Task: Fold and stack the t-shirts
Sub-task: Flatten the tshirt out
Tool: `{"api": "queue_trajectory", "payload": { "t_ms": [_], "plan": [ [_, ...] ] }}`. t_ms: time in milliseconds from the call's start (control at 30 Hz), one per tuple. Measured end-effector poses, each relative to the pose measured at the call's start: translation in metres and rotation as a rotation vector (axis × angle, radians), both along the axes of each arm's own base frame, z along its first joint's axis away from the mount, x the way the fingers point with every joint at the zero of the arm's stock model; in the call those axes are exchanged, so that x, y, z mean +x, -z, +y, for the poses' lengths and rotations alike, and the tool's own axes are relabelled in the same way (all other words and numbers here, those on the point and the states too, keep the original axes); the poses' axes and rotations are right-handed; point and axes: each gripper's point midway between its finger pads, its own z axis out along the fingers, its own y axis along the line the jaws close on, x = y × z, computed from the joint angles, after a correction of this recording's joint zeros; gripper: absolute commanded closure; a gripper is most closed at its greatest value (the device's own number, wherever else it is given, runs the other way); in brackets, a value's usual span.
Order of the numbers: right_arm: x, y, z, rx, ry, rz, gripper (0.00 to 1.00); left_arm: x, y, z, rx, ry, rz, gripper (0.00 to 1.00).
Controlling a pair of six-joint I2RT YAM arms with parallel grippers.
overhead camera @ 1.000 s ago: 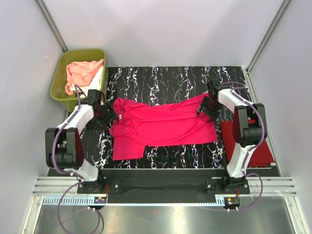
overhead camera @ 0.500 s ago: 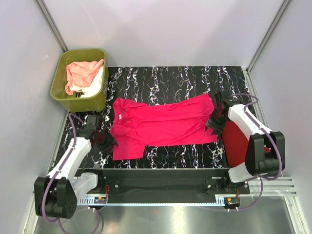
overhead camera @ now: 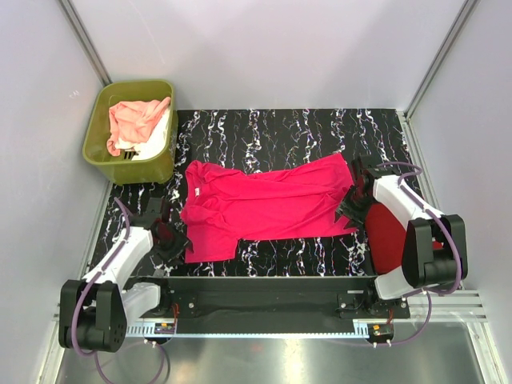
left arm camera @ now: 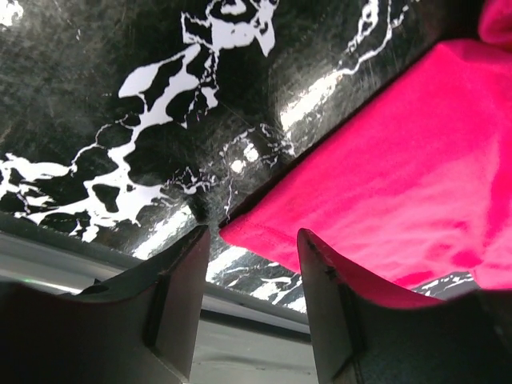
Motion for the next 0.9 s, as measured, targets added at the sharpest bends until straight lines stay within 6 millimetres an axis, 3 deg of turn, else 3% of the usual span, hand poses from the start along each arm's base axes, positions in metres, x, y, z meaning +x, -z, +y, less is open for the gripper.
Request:
{"api": "queue_trajectory", "payload": {
  "t_ms": [133, 233, 267, 367, 400, 467, 800, 900],
  "plan": [
    [0.0, 0.001, -0.001, -0.009, 0.006, 0.003, 0.53, -0.001, 0.007, 0.0, 0.002, -0.017, 0.024, 0.48],
    [0.0, 0.003, -0.003, -0.014, 0.012, 0.012, 0.46, -0.001, 0.008, 0.0, 0.005, -0.022, 0.04, 0.57],
    [0.0, 0.004, -0.004, -0.016, 0.014, 0.016, 0.45, -0.001, 0.008, 0.001, 0.007, -0.022, 0.048, 0.65],
    [0.0, 0.008, -0.007, -0.019, 0.029, 0.029, 0.41, 0.001, 0.008, 0.0, 0.007, -0.023, 0.045, 0.76],
    [0.0, 0.008, -0.009, -0.019, 0.038, 0.032, 0.41, 0.002, 0.009, 0.0, 0.007, -0.023, 0.041, 0.89],
    [0.001, 0.009, -0.013, -0.02, 0.06, 0.035, 0.42, 0.004, 0.009, 0.0, 0.006, -0.025, 0.029, 1.0],
    [0.002, 0.021, -0.035, -0.039, 0.169, 0.053, 0.56, 0.009, 0.007, 0.002, 0.013, -0.016, 0.001, 1.0],
    [-0.004, 0.028, -0.036, -0.042, 0.186, 0.077, 0.67, 0.012, 0.004, 0.003, 0.025, -0.01, -0.013, 1.0]
  ]
}}
